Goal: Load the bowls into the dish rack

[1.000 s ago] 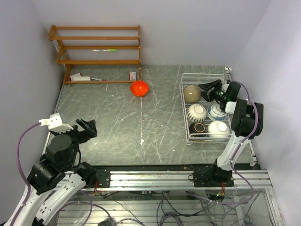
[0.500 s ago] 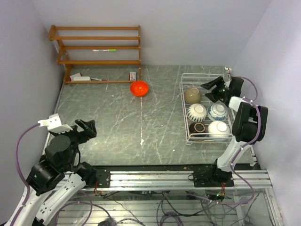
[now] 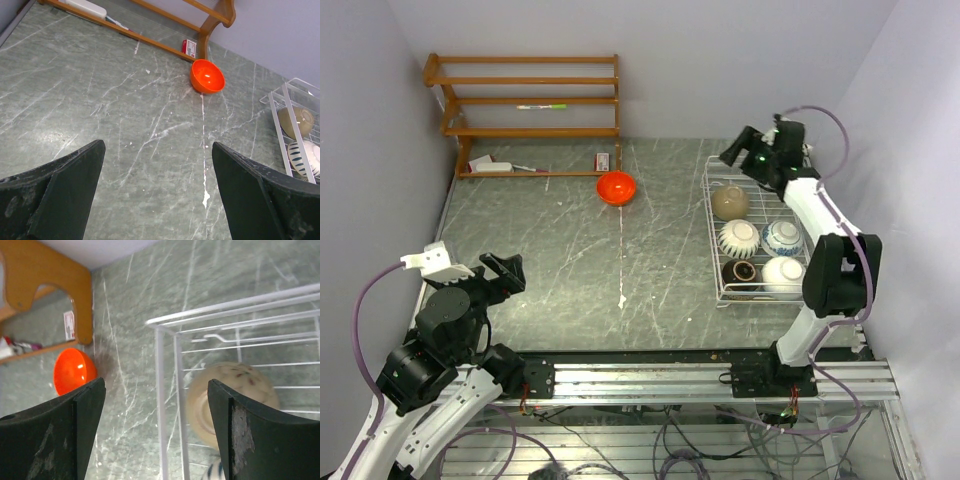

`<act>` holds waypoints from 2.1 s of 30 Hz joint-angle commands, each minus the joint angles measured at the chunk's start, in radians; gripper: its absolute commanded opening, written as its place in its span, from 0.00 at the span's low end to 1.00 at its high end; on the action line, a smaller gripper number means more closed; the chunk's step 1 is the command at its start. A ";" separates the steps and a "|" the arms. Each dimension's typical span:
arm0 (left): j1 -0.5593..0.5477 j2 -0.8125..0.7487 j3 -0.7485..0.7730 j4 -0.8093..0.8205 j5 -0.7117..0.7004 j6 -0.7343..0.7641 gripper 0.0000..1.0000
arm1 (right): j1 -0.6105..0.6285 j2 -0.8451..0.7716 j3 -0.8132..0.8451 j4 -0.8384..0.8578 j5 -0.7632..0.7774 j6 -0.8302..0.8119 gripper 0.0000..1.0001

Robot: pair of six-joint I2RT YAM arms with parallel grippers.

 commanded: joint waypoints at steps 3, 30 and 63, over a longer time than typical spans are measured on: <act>-0.009 0.000 0.015 0.017 -0.004 0.000 0.99 | 0.135 0.024 0.087 -0.219 0.325 -0.176 0.84; -0.010 -0.021 0.012 0.021 0.003 0.003 0.99 | 0.152 -0.019 -0.158 -0.058 0.250 -0.162 0.87; -0.010 0.001 0.014 0.018 -0.002 0.003 0.99 | 0.111 -0.022 -0.130 0.127 0.304 -0.108 0.91</act>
